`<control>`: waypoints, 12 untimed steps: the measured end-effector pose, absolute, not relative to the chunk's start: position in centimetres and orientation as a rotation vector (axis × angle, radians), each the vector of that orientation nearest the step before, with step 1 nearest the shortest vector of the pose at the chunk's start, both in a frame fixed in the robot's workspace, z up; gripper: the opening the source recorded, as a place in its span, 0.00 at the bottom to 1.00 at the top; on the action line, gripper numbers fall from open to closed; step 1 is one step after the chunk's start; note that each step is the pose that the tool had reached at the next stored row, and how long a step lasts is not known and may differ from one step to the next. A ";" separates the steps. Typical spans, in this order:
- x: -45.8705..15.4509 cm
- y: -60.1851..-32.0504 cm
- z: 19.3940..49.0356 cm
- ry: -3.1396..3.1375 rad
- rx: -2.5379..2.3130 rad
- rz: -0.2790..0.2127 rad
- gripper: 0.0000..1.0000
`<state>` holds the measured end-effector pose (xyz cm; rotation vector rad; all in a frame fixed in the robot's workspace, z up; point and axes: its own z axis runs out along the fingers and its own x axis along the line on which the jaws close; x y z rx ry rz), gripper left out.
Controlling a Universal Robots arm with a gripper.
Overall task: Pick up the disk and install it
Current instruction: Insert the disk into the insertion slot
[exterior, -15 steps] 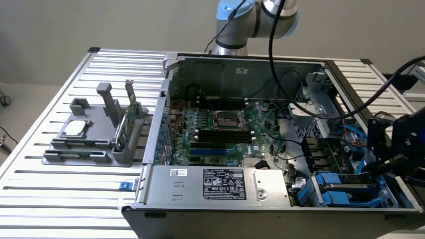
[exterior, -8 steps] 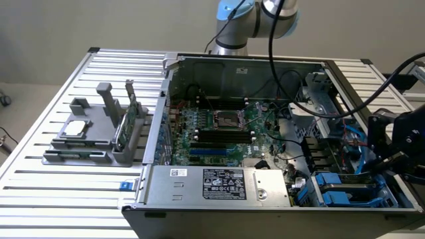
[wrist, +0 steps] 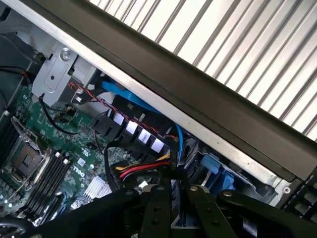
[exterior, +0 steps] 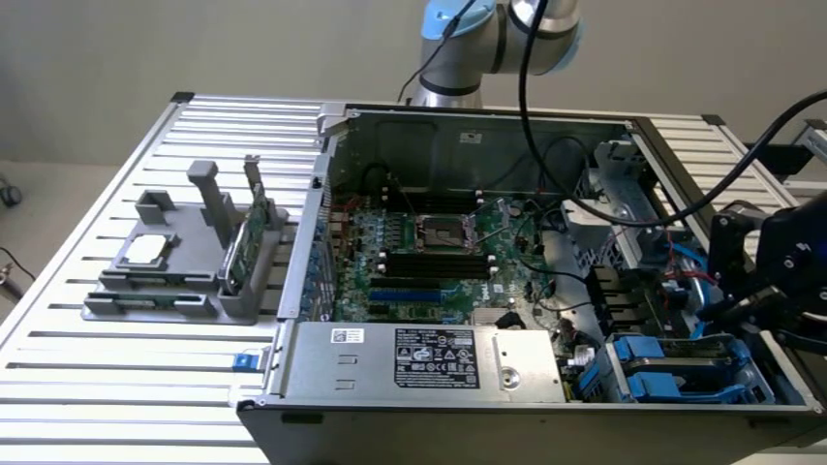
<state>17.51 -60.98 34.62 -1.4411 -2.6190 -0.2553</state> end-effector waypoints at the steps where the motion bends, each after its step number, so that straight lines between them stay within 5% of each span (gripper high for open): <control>1: 17.5 -61.0 34.6 -2.613 -1.451 -0.257 0.17; 12: 17.5 -61.0 34.6 -2.527 -1.582 -0.254 0.17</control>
